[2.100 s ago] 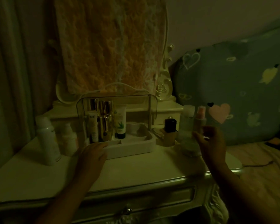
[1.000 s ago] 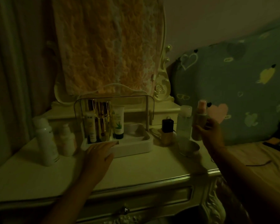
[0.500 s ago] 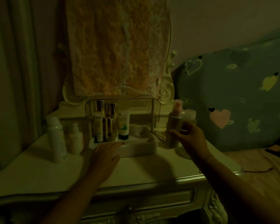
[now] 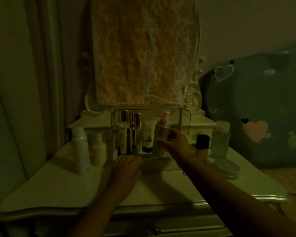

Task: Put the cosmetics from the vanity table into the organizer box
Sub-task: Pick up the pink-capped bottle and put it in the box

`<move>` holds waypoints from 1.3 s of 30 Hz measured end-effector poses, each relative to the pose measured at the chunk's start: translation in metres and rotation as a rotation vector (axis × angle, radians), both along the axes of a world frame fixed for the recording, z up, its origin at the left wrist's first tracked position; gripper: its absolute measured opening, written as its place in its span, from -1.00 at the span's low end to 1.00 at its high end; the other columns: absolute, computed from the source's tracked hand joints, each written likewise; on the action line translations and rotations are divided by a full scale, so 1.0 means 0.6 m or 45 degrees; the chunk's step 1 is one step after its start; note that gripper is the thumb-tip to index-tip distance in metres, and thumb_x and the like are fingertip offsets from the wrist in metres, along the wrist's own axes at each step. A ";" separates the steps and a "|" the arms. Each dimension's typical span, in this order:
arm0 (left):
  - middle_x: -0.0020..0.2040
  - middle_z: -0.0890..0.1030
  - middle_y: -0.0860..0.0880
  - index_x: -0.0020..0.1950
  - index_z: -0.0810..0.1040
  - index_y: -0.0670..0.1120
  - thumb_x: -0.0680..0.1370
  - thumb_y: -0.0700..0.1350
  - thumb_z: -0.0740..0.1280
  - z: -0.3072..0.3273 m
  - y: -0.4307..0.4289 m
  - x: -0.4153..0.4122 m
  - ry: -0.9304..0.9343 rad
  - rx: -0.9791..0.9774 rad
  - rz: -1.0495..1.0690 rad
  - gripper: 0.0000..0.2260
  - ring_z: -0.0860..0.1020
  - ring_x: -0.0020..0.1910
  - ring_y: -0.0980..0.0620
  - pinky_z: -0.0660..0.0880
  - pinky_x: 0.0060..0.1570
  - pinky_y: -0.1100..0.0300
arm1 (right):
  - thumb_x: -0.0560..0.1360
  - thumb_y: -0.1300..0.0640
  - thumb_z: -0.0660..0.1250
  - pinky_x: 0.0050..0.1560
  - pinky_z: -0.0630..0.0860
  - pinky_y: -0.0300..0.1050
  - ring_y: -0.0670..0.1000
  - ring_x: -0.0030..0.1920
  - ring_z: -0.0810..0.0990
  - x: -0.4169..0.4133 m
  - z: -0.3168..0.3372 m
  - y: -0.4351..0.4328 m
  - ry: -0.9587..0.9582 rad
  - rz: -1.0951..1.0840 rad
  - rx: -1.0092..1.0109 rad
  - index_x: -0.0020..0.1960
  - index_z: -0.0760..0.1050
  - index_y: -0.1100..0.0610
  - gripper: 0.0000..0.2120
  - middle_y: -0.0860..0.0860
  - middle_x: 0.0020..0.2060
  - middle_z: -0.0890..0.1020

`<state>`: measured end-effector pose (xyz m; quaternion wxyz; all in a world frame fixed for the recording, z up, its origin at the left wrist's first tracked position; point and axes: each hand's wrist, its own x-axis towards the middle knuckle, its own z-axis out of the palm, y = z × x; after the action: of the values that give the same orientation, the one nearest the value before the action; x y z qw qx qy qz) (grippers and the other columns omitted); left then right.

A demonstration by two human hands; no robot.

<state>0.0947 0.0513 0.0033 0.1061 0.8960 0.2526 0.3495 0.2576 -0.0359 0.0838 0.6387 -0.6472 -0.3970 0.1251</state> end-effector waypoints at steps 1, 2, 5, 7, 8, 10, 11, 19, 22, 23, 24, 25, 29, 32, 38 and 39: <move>0.39 0.36 0.05 0.37 0.31 0.08 0.51 -0.06 0.29 -0.001 0.001 -0.001 0.010 0.002 0.005 -0.57 0.22 0.42 0.05 -0.05 0.41 0.16 | 0.35 0.21 0.47 -0.03 0.56 -0.15 0.03 0.02 0.59 0.000 -0.001 0.013 -0.002 -0.006 -0.008 0.17 0.46 0.16 -0.59 0.08 0.05 0.61; 0.40 0.34 0.07 0.38 0.29 0.09 0.52 -0.05 0.27 -0.002 0.002 -0.001 0.021 0.007 0.006 -0.57 0.20 0.42 0.07 -0.06 0.42 0.16 | 0.35 0.21 0.47 -0.01 0.55 -0.14 0.04 0.04 0.59 0.001 -0.003 0.025 -0.005 -0.011 -0.014 0.16 0.46 0.17 -0.59 0.08 0.05 0.61; 0.42 0.31 0.10 0.40 0.26 0.11 0.54 -0.02 0.23 -0.003 0.003 0.000 0.052 0.043 0.013 -0.57 0.17 0.43 0.11 -0.08 0.43 0.18 | 0.35 0.23 0.47 0.02 0.54 -0.12 0.07 0.07 0.59 0.004 -0.006 0.055 -0.007 -0.016 -0.016 0.19 0.46 0.19 -0.57 0.12 0.08 0.60; 0.43 0.30 0.11 0.40 0.25 0.11 0.54 -0.01 0.22 -0.004 0.004 0.000 0.052 0.051 0.020 -0.57 0.15 0.43 0.13 -0.11 0.42 0.21 | 0.35 0.23 0.47 0.05 0.54 -0.08 0.09 0.08 0.59 0.005 -0.009 0.071 -0.012 -0.018 -0.021 0.20 0.45 0.20 -0.55 0.13 0.10 0.60; 0.42 0.30 0.12 0.40 0.25 0.12 0.54 0.00 0.22 -0.004 0.004 0.000 0.040 0.052 0.019 -0.57 0.15 0.43 0.13 -0.13 0.40 0.23 | 0.35 0.23 0.47 0.05 0.54 -0.08 0.09 0.08 0.59 0.005 -0.011 0.077 -0.014 -0.020 -0.028 0.20 0.45 0.20 -0.55 0.13 0.10 0.60; 0.41 0.31 0.13 0.40 0.26 0.13 0.54 0.00 0.22 -0.004 0.004 0.000 0.020 0.058 0.014 -0.58 0.15 0.42 0.15 -0.17 0.37 0.28 | 0.35 0.22 0.46 0.01 0.54 -0.13 0.06 0.06 0.58 0.004 -0.016 0.088 -0.013 -0.015 -0.045 0.21 0.45 0.18 -0.55 0.11 0.11 0.60; 0.41 0.31 0.14 0.39 0.26 0.13 0.54 0.00 0.22 -0.005 0.004 0.000 0.017 0.060 0.012 -0.58 0.15 0.42 0.15 -0.19 0.36 0.30 | 0.36 0.22 0.46 -0.03 0.53 -0.17 0.04 0.05 0.58 0.004 -0.018 0.093 -0.015 -0.008 -0.052 0.20 0.44 0.18 -0.56 0.10 0.11 0.60; 0.39 0.32 0.16 0.37 0.28 0.15 0.53 -0.01 0.22 -0.007 0.005 0.001 -0.039 0.038 -0.017 -0.60 0.07 0.30 0.32 -0.26 0.31 0.39 | 0.37 0.19 0.45 0.05 0.54 -0.11 0.04 0.08 0.56 0.004 -0.045 0.123 -0.137 -0.065 -0.192 0.23 0.43 0.16 -0.55 0.10 0.14 0.58; 0.39 0.32 0.17 0.37 0.27 0.16 0.54 0.00 0.21 -0.006 0.005 0.001 -0.026 0.033 -0.008 -0.60 0.02 0.24 0.37 -0.22 0.34 0.34 | 0.37 0.18 0.45 0.06 0.55 -0.07 0.04 0.06 0.56 0.006 -0.048 0.128 -0.195 -0.075 -0.232 0.21 0.44 0.16 -0.56 0.11 0.12 0.58; 0.39 0.32 0.17 0.37 0.27 0.16 0.54 0.01 0.21 -0.006 0.006 0.001 -0.018 0.038 -0.007 -0.60 0.04 0.26 0.36 -0.23 0.34 0.34 | 0.37 0.18 0.45 0.06 0.56 -0.07 0.06 0.06 0.57 0.006 -0.048 0.128 -0.205 -0.076 -0.248 0.21 0.44 0.16 -0.57 0.11 0.12 0.58; 0.40 0.32 0.17 0.38 0.27 0.15 0.54 0.00 0.21 -0.006 0.006 0.001 -0.009 0.044 -0.005 -0.60 0.08 0.30 0.33 -0.26 0.32 0.37 | 0.37 0.18 0.45 0.07 0.56 -0.06 0.06 0.06 0.57 0.007 -0.048 0.128 -0.216 -0.078 -0.262 0.20 0.45 0.16 -0.57 0.11 0.11 0.59; 0.40 0.31 0.17 0.38 0.27 0.15 0.54 0.00 0.21 -0.006 0.005 0.001 -0.003 0.049 -0.002 -0.59 0.11 0.35 0.29 -0.29 0.30 0.40 | 0.37 0.18 0.45 0.07 0.57 -0.04 0.06 0.06 0.58 0.008 -0.048 0.128 -0.222 -0.080 -0.274 0.20 0.45 0.16 -0.58 0.12 0.11 0.59; 0.40 0.32 0.17 0.38 0.27 0.14 0.54 -0.01 0.21 -0.004 0.005 0.002 -0.007 0.036 0.012 -0.59 0.15 0.40 0.21 -0.28 0.32 0.38 | 0.38 0.18 0.44 0.09 0.57 -0.01 0.07 0.07 0.59 0.007 -0.049 0.127 -0.203 -0.070 -0.283 0.20 0.45 0.16 -0.59 0.11 0.10 0.60; 0.39 0.33 0.16 0.38 0.28 0.14 0.53 -0.01 0.22 -0.005 0.005 0.003 -0.015 0.037 0.012 -0.59 0.16 0.40 0.20 -0.25 0.33 0.36 | 0.39 0.18 0.43 0.09 0.57 0.00 0.09 0.08 0.59 0.008 -0.048 0.124 -0.208 -0.055 -0.309 0.19 0.45 0.17 -0.60 0.12 0.11 0.60; 0.38 0.34 0.16 0.37 0.30 0.14 0.53 -0.01 0.23 -0.005 0.003 0.001 -0.028 0.061 -0.010 -0.59 0.07 0.25 0.35 -0.31 0.26 0.46 | 0.41 0.17 0.41 -0.01 0.60 -0.01 0.08 0.00 0.60 0.011 -0.048 0.111 -0.199 -0.028 -0.377 0.15 0.45 0.16 -0.66 0.12 0.05 0.60; 0.39 0.33 0.15 0.37 0.29 0.14 0.53 -0.02 0.23 -0.005 0.003 0.001 -0.024 0.065 -0.008 -0.59 0.08 0.26 0.34 -0.30 0.27 0.45 | 0.41 0.16 0.41 -0.02 0.59 -0.03 0.07 0.00 0.59 0.011 -0.048 0.108 -0.213 -0.028 -0.374 0.17 0.45 0.16 -0.65 0.13 0.06 0.60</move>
<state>0.0952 0.0533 0.0005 0.0865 0.8958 0.2398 0.3641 0.2641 0.0291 0.0552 0.5030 -0.7461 -0.4192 0.1206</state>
